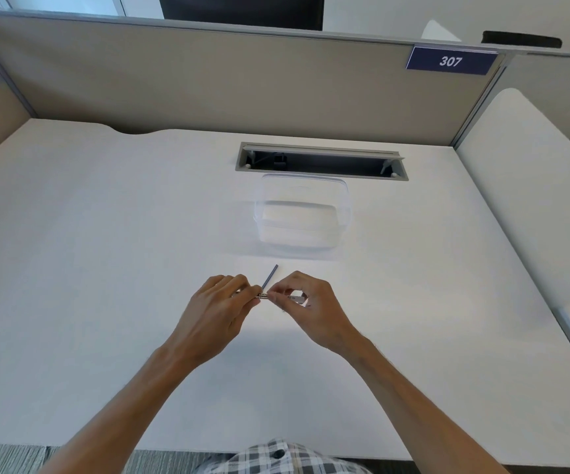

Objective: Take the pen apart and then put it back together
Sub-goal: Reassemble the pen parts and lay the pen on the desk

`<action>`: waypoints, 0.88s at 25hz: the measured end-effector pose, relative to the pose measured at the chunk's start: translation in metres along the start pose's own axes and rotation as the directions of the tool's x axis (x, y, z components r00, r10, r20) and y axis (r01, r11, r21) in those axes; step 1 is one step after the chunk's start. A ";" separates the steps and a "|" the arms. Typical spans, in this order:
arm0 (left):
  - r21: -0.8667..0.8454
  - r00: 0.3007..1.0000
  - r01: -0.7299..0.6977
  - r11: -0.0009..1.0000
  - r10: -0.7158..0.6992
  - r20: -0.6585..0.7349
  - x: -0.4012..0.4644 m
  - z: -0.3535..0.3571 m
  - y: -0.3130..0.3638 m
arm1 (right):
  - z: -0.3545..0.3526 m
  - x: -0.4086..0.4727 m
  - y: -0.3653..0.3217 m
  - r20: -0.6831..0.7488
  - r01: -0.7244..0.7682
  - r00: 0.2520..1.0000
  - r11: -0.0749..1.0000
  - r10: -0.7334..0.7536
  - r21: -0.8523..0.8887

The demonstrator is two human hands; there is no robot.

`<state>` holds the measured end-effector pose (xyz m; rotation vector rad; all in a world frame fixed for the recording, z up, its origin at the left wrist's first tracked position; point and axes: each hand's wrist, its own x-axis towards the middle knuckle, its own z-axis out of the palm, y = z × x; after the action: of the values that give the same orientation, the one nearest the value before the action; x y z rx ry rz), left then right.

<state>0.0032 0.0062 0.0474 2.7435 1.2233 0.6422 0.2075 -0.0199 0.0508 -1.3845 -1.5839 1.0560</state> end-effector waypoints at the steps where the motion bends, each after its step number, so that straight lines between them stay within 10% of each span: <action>1: -0.003 1.000 0.024 1.000 -0.024 0.008 -0.002 0.001 -0.003 | 0.002 0.004 0.002 -0.018 -0.032 0.999 0.999 0.033 0.017; 5: 0.016 0.992 0.121 0.992 -0.122 0.025 -0.015 0.005 -0.018 | 0.008 0.033 0.027 -0.108 -0.084 0.992 0.973 0.062 -0.213; 9: 0.019 0.982 0.170 0.985 -0.171 0.085 -0.027 0.017 -0.034 | 0.016 0.062 0.052 0.118 0.088 0.993 0.763 -0.016 -0.641; 22: 0.006 0.968 0.237 0.972 -0.236 0.089 -0.035 0.032 -0.048 | 0.014 0.089 0.066 0.249 0.296 0.953 0.694 -0.171 -0.656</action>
<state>-0.0386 0.0164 -0.0046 2.5350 1.4937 0.4907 0.2078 0.0714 -0.0136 -1.5087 -2.3661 0.4221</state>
